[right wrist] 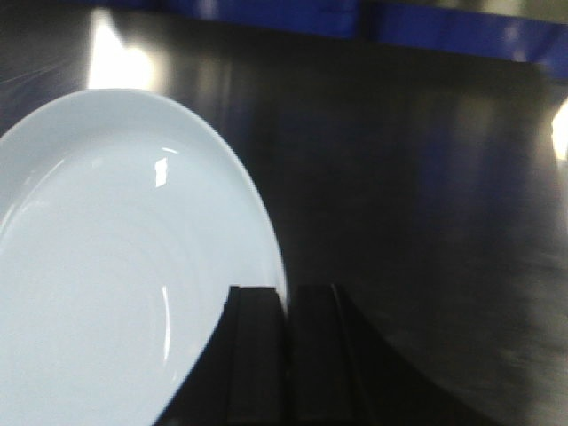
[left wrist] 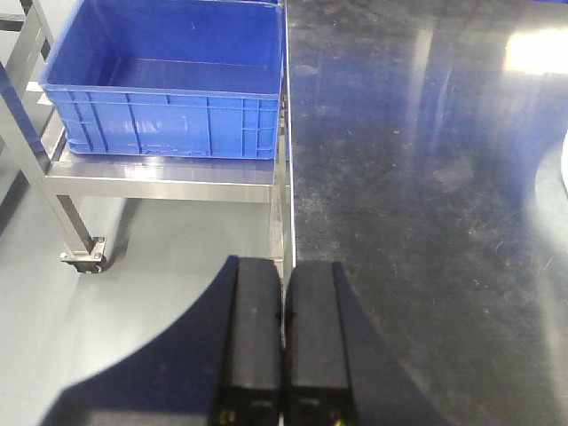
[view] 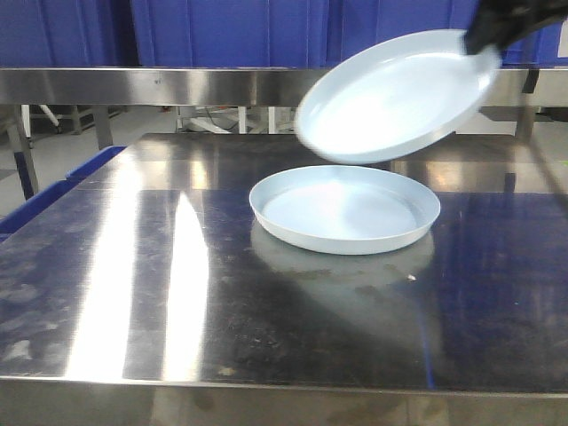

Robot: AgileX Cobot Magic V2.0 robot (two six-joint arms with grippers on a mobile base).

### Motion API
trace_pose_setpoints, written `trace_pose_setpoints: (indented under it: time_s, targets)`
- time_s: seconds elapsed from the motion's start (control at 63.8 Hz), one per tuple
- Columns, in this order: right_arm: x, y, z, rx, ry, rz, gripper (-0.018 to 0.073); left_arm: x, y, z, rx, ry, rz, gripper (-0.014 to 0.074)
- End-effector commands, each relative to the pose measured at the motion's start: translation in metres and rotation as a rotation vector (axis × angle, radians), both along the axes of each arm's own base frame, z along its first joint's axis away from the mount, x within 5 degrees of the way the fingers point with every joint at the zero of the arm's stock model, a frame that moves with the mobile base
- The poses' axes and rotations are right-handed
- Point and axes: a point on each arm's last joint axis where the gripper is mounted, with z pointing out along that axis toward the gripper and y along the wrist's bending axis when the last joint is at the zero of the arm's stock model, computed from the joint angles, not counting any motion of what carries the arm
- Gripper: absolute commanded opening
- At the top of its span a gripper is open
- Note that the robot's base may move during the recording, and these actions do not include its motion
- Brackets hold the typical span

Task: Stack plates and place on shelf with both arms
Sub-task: 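Lower the held plate onto the center plate and release, then grasp the rim of the stacked plates with the right gripper and lift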

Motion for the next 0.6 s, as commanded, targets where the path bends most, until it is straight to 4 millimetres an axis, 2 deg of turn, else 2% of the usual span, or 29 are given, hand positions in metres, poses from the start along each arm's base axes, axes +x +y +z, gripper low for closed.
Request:
trace_pose_setpoints:
  time_s: [0.0, 0.11, 0.188, 0.282, 0.345, 0.579]
  targets:
    - [0.004, 0.02, 0.016, 0.02, -0.104, 0.075, 0.0022, 0.004, 0.0, 0.016, -0.027, -0.112, 0.014, 0.0087]
    - [0.011, 0.028, -0.004, -0.007, -0.046, 0.091, 0.0048, 0.004, 0.0, 0.016, -0.027, -0.112, 0.014, 0.0086]
    - [0.016, 0.03, -0.016, -0.021, -0.004, 0.087, 0.0175, 0.004, 0.0, 0.016, -0.027, -0.112, 0.014, 0.0086]
    - [0.019, 0.03, -0.028, -0.037, 0.041, 0.081, 0.0401, 0.004, 0.0, 0.016, -0.027, -0.112, 0.014, 0.0087]
    - [0.021, 0.03, -0.035, -0.048, 0.07, 0.077, 0.0486, 0.004, 0.0, 0.016, -0.027, -0.112, 0.014, 0.0087]
    - [0.026, 0.031, -0.062, -0.077, 0.185, 0.056, 0.0489, 0.004, 0.0, 0.016, -0.027, -0.112, 0.014, 0.0087]
